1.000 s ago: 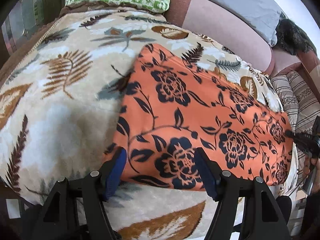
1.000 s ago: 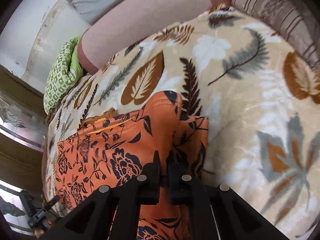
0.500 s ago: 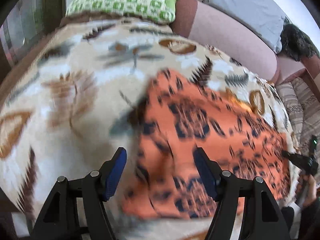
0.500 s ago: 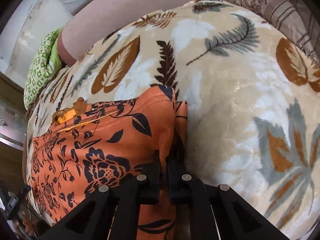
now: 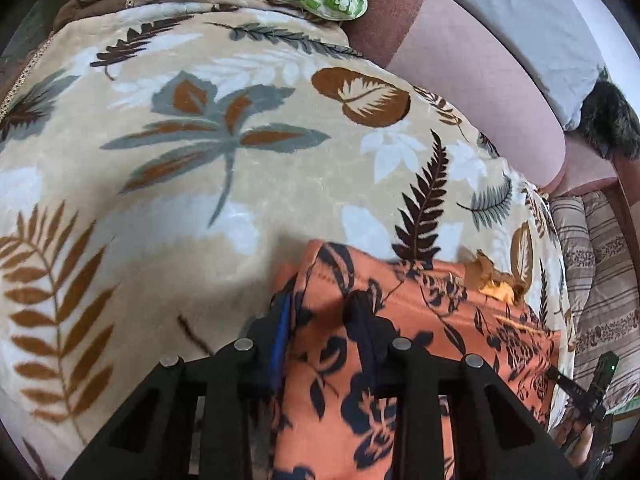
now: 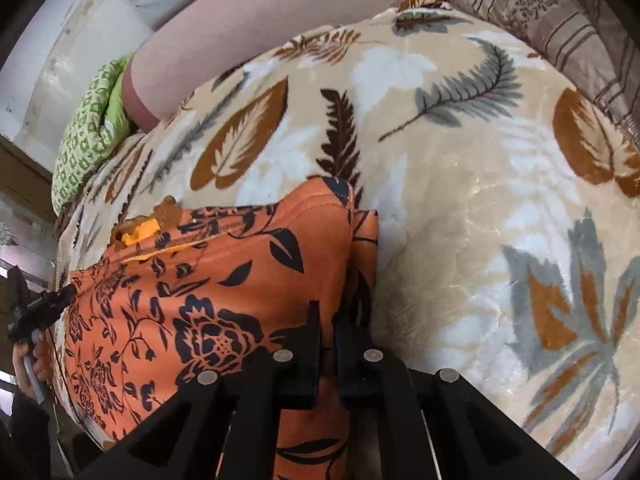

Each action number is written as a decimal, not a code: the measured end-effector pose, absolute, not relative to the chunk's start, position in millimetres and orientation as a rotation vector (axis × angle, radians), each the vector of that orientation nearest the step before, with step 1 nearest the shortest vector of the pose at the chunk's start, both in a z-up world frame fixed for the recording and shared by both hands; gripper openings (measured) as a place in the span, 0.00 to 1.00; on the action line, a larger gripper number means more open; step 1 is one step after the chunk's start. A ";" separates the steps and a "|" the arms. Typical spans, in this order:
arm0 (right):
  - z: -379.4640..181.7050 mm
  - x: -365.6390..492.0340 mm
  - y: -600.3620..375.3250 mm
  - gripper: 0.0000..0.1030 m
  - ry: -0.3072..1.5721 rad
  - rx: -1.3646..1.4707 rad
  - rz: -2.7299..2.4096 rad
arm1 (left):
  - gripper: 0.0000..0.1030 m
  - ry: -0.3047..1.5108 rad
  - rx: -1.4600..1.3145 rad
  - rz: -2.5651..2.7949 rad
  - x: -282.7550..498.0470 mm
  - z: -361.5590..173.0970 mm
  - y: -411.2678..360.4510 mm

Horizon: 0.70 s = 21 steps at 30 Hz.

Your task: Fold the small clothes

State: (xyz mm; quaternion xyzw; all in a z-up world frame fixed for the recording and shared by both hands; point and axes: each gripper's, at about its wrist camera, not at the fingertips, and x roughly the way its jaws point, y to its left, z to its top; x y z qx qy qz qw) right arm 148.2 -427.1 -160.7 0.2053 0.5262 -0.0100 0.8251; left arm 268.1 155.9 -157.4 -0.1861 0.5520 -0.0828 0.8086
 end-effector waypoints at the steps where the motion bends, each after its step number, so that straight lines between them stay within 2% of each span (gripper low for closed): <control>1: -161.0 148.2 -426.5 0.06 1.119 0.433 -0.021 | 0.10 1.176 -0.393 -0.174 269.7 -158.4 156.2; 4: -155.9 148.6 -425.0 0.05 1.109 0.424 -0.021 | 0.06 1.137 -0.335 -0.156 268.8 -151.9 152.5; 7: -136.6 143.5 -422.1 0.05 1.047 0.393 -0.039 | 0.06 1.016 -0.323 -0.131 254.5 -127.4 150.9; 12: -167.6 146.9 -427.7 0.05 1.114 0.415 -0.088 | 0.07 1.153 -0.191 -0.126 269.5 -169.1 133.4; 17: -151.8 144.5 -429.7 0.07 1.080 0.436 -0.063 | 0.09 1.101 -0.224 -0.113 262.1 -156.6 145.3; 21: -124.4 134.1 -440.8 0.07 0.983 0.471 -0.098 | 0.10 0.990 -0.192 -0.088 237.4 -122.4 150.0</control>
